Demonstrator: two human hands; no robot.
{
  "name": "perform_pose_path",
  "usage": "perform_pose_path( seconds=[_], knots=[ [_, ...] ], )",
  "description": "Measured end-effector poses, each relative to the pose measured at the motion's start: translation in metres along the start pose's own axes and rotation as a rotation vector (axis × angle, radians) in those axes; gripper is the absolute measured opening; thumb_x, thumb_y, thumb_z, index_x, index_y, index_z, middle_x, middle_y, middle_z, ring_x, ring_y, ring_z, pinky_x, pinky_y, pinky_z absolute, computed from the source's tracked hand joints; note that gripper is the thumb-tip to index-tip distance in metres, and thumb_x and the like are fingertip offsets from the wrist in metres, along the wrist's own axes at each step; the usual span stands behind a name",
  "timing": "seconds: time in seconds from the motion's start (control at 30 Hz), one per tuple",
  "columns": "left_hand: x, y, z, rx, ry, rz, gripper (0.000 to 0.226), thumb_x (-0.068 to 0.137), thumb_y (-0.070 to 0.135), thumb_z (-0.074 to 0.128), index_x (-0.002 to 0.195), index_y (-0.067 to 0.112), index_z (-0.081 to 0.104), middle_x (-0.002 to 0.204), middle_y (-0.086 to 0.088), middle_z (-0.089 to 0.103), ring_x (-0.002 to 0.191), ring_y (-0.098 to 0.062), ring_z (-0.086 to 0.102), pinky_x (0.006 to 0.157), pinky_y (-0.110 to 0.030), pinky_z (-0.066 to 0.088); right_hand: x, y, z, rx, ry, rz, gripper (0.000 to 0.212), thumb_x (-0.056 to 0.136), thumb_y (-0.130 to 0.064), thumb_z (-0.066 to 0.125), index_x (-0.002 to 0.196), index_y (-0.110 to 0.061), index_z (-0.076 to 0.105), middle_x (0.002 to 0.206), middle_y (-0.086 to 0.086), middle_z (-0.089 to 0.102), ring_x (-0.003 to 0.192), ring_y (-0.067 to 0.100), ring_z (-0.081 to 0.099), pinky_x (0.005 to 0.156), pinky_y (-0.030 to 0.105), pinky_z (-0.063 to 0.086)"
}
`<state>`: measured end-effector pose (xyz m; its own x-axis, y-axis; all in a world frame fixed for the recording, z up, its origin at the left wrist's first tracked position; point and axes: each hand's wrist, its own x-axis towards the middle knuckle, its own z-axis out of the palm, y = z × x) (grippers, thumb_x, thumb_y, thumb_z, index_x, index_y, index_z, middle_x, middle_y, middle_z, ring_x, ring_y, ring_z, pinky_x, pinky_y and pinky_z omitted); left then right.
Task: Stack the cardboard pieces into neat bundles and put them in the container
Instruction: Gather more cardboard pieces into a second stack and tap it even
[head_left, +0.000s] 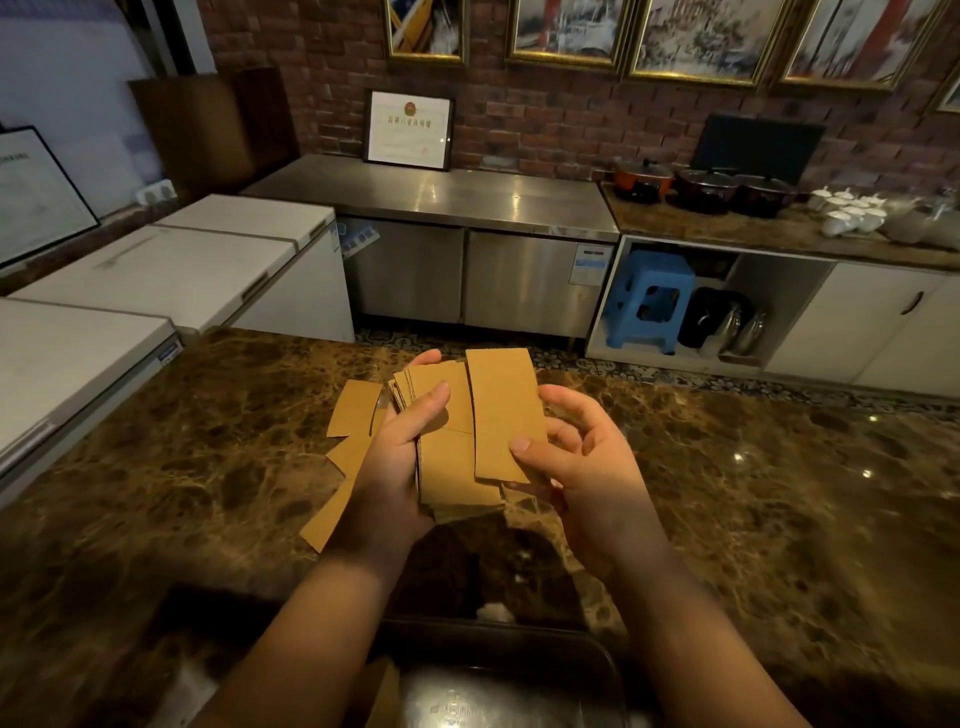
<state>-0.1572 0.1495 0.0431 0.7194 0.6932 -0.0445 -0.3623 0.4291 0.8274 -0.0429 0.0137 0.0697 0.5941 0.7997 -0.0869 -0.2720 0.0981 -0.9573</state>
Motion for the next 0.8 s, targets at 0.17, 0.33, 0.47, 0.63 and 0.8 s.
perform_pose_path(
  seconds=[0.17, 0.33, 0.47, 0.63, 0.8],
  knots=[
    [-0.001, 0.001, 0.004, -0.042, 0.009, -0.002, 0.054, 0.073, 0.041, 0.075, 0.126, 0.04, 0.063, 0.111, 0.0, 0.077, 0.095, -0.026, 0.075, 0.064, -0.039, 0.061, 0.001, -0.003, 0.0, -0.034, -0.025, -0.049, 0.043, 0.083, 0.0, 0.072, 0.116, -0.027, 0.068, 0.107, 0.002, 0.077, 0.102, 0.022, 0.073, 0.077, 0.034, 0.061],
    [-0.003, 0.002, 0.005, -0.068, 0.045, -0.085, 0.043, 0.076, 0.039, 0.069, 0.118, 0.04, 0.069, 0.108, -0.003, 0.078, 0.088, -0.028, 0.077, 0.06, -0.041, 0.061, 0.002, -0.011, -0.006, -0.153, -0.02, -0.233, 0.028, 0.075, -0.002, 0.069, 0.071, -0.029, 0.077, 0.11, -0.019, 0.071, 0.11, 0.01, 0.063, 0.073, 0.03, 0.061],
    [-0.007, 0.002, 0.007, -0.039, -0.02, -0.154, 0.042, 0.077, 0.051, 0.066, 0.119, 0.049, 0.066, 0.114, -0.004, 0.076, 0.092, -0.034, 0.075, 0.063, -0.048, 0.06, 0.004, -0.001, -0.003, -0.442, 0.031, -0.371, 0.055, 0.085, 0.01, 0.059, 0.069, -0.039, 0.079, 0.135, -0.034, 0.045, 0.134, -0.001, 0.042, 0.102, 0.034, 0.05],
    [-0.006, 0.006, 0.014, 0.028, -0.073, -0.139, 0.063, 0.062, 0.056, 0.075, 0.123, 0.049, 0.063, 0.128, -0.011, 0.068, 0.105, -0.039, 0.07, 0.075, -0.05, 0.057, 0.006, 0.006, 0.001, -0.516, 0.057, -0.332, 0.062, 0.089, 0.007, 0.054, 0.071, -0.048, 0.077, 0.136, -0.038, 0.035, 0.146, 0.012, 0.028, 0.115, 0.057, 0.033],
    [-0.001, 0.0, 0.017, -0.006, -0.142, -0.116, 0.058, 0.068, 0.035, 0.08, 0.123, 0.041, 0.065, 0.116, -0.01, 0.075, 0.093, -0.031, 0.075, 0.067, -0.042, 0.061, 0.007, 0.004, 0.002, -0.579, 0.034, -0.299, 0.066, 0.093, 0.004, 0.052, 0.082, -0.057, 0.075, 0.149, -0.024, 0.03, 0.149, 0.011, 0.021, 0.12, 0.055, 0.027]
  ],
)
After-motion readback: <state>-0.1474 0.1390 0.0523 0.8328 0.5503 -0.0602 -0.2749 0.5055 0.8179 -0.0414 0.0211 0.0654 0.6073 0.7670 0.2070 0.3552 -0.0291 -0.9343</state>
